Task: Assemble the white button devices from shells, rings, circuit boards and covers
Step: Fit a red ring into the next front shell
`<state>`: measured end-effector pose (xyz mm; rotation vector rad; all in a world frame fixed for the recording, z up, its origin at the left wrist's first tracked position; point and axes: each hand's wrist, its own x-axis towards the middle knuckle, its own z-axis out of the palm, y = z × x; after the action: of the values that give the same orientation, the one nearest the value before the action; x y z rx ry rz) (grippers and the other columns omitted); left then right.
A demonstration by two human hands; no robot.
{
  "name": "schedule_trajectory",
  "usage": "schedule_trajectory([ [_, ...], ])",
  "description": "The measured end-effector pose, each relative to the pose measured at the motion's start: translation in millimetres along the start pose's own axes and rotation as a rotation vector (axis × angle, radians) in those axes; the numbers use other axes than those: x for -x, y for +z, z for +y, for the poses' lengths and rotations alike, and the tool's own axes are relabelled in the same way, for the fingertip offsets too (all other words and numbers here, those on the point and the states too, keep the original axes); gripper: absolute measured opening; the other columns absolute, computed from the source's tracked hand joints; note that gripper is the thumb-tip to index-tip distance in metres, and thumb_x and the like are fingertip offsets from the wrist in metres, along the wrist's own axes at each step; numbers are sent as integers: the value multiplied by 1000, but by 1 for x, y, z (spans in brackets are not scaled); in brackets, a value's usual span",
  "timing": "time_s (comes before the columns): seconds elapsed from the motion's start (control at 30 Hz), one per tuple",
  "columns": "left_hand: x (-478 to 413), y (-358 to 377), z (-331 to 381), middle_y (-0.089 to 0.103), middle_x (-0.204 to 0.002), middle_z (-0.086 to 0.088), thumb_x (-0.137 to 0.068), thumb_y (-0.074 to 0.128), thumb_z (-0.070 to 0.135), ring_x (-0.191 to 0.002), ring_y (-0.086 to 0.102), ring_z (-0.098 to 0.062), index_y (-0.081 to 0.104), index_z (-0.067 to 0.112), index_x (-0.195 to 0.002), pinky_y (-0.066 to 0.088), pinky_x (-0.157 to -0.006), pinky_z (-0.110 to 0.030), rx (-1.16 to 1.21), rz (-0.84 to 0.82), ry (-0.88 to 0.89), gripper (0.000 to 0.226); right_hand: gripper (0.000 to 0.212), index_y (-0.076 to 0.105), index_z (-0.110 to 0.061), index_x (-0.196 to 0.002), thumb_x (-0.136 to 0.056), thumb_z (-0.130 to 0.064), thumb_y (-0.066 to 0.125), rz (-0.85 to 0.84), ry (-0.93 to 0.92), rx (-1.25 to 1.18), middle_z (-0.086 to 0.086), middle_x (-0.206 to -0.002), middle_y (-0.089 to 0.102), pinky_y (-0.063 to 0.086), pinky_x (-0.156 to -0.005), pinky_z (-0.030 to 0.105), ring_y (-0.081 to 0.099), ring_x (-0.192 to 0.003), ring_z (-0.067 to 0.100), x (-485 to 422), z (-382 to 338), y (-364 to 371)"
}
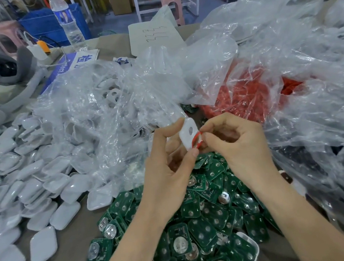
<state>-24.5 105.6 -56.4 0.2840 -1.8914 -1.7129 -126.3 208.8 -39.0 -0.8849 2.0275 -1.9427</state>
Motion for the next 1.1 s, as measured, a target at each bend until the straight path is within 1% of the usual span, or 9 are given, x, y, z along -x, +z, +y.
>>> schedule_trajectory([
  [0.07, 0, -1, -1, 73, -104, 16, -91, 64, 10, -81, 68, 2, 52, 60, -102, 46, -63, -8, -32, 6, 12, 53, 16, 70, -15, -82, -80, 0, 72, -8, -24, 45, -2, -77, 73, 56, -69, 19, 70, -70, 11, 0, -1, -1],
  [0.17, 0, 1, -2, 70, -114, 15, -85, 67, 16, -109, 65, -6, 53, 62, -104, 54, -83, -24, -71, 5, 67, 51, 17, 69, -17, -82, -80, 0, 72, -31, -47, 101, -8, -82, 71, 50, -75, 12, 68, -77, 3, 1, -2, -1],
  [0.27, 0, 0, -3, 64, -120, 15, -81, 74, 16, -120, 59, -13, 52, 60, -113, 56, -87, -29, -67, -3, 144, 59, 15, 69, -17, -84, -81, -3, 73, -39, -43, 60, -10, -83, 71, 49, -76, 11, 67, -80, 3, 1, -3, -1],
  [0.4, -1, 0, -4, 60, -121, 19, -77, 75, 25, -123, 57, -16, 47, 58, -129, 55, -90, -32, -70, -24, 148, 67, 14, 68, -21, -82, -81, -8, 73, -64, -70, 38, -13, -81, 70, 48, -75, 10, 67, -80, 2, 1, -5, -2],
  [0.57, 1, 2, -3, 61, -119, 15, -78, 75, 24, -118, 60, -14, 58, 48, -120, 55, -84, -21, -106, -4, 202, 52, 29, 63, -31, -83, -83, -3, 68, -146, -152, 71, -12, -82, 67, 51, -72, 14, 66, -79, 4, 0, -6, -6],
  [0.7, 3, 3, -1, 64, -116, 15, -75, 77, 24, -115, 62, -12, 60, 49, -116, 54, -82, -18, -80, -2, 183, 51, 25, 61, -33, -83, -80, -8, 64, -215, -175, 77, -5, -84, 65, 55, -75, 23, 65, -81, 12, -3, -8, -12],
  [0.9, 4, 3, 2, 67, -110, 20, -72, 79, 27, -109, 64, -2, 63, 50, -113, 53, -81, -13, -51, 1, 172, 50, 27, 64, -33, -83, -80, -6, 69, -233, -167, 84, -9, -85, 70, 55, -74, 18, 67, -78, 6, -4, -11, -17],
  [1.0, 3, 2, 1, 68, -111, 20, -71, 79, 30, -110, 64, -3, 63, 52, -112, 54, -83, -16, -51, -12, 148, 49, 33, 66, -31, -81, -79, 1, 72, -203, -170, 124, -8, -84, 71, 54, -72, 16, 69, -76, 5, -4, -10, -17],
  [1.1, 3, 2, 1, 67, -113, 23, -71, 77, 33, -113, 63, -4, 62, 54, -114, 55, -84, -19, -74, -3, 145, 50, 28, 69, -28, -80, -76, -1, 74, -155, -162, 114, -10, -82, 73, 53, -69, 14, 70, -75, 3, -3, -10, -16],
])
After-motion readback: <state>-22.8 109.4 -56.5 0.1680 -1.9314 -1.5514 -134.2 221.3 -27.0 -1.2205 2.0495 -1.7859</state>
